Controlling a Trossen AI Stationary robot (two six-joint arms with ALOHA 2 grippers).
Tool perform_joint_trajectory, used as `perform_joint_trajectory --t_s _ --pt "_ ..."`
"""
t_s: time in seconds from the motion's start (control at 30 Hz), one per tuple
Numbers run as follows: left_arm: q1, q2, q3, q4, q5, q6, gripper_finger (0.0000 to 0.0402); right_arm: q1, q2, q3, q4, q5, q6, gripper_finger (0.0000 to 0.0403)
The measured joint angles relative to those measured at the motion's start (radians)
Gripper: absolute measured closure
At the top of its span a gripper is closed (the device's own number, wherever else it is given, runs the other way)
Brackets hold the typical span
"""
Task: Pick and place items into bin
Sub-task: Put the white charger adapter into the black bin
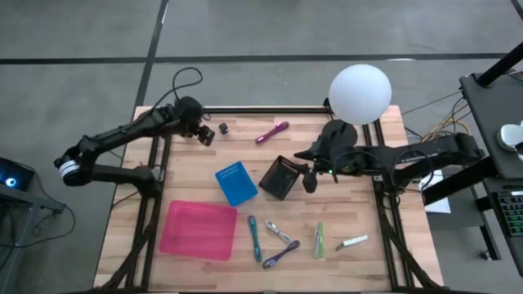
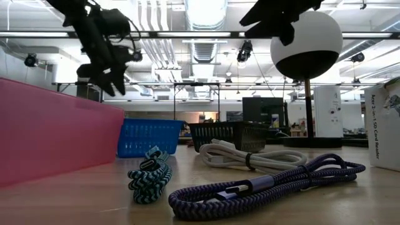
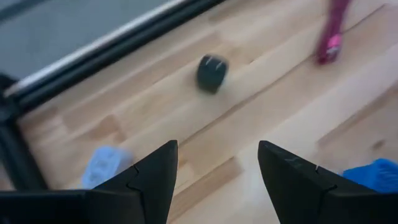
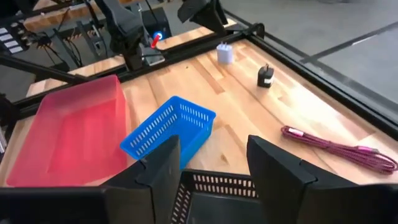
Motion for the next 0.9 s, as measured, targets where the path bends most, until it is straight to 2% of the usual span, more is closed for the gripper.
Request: perform_joint_trajectory --t_s 0.3,0.53,0.9 --pt "0.127 0.182 0.073 -0.229 0.012 0.118 0.0194 0.0 0.026 0.031 -0.028 -0.001 -0.002 0.0234" --pt "0.166 0.277 0.112 -0.241 -0.031 0.229 0.0194 0.0 0.026 0.03 -0.036 -0.001 0.001 0.0229" --pt "0.209 0.305 0.141 -0.241 -0.089 0.336 0.0194 0.0 0.026 0.029 -0.04 -0.001 0.001 0.0231"
